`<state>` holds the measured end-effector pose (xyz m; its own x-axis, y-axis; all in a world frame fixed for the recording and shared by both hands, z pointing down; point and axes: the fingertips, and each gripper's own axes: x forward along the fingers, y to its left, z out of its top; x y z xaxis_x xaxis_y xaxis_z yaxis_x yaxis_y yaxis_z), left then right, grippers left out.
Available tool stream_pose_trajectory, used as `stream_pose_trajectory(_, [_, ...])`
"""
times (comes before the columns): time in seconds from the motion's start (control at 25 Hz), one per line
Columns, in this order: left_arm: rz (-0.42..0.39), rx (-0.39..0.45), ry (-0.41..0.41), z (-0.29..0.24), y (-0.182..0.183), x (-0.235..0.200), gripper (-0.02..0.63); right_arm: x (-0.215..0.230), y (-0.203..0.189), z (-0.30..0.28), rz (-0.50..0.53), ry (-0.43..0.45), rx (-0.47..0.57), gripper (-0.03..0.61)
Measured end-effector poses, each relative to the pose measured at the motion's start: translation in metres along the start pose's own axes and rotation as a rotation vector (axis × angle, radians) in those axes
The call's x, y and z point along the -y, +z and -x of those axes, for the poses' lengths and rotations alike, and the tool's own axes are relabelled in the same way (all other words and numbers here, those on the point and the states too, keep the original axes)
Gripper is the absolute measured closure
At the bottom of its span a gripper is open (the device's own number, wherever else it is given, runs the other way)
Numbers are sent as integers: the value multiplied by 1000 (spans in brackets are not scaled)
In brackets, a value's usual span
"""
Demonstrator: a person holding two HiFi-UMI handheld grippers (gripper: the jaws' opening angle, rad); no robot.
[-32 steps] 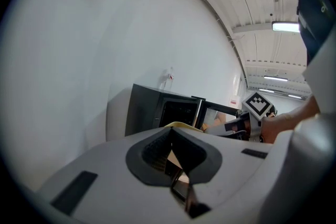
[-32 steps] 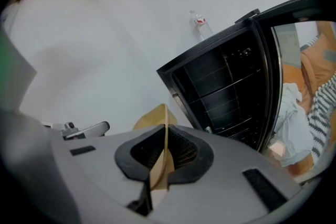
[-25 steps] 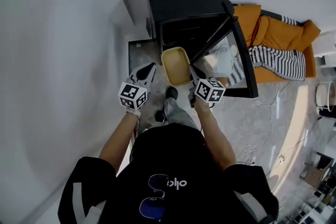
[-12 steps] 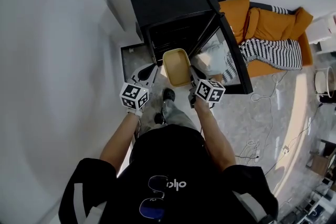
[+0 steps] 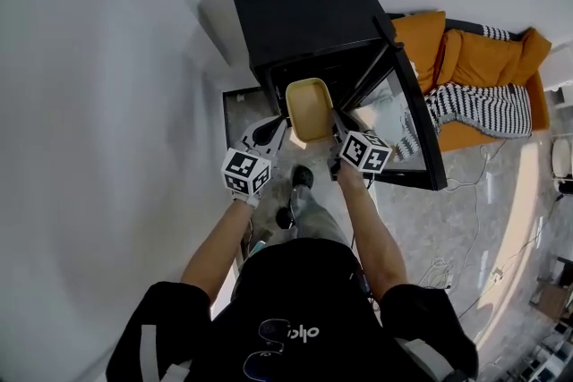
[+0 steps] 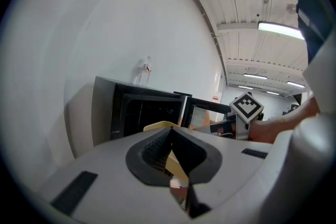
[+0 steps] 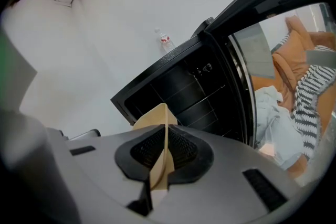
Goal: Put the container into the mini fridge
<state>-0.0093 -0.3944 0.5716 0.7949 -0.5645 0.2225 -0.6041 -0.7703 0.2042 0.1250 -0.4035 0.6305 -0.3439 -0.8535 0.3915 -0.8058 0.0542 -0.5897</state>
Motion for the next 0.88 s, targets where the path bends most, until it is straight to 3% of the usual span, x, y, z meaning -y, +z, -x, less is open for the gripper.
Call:
stream_pose_trajectory(0.4, [-2, 21, 61, -33, -1, -39, 606, 17, 23, -81, 0, -8, 26, 554])
stream_pose_trajectory(0.88, [8, 13, 92, -55, -5, -68, 606, 15, 40, -129, -8, 7, 34, 554])
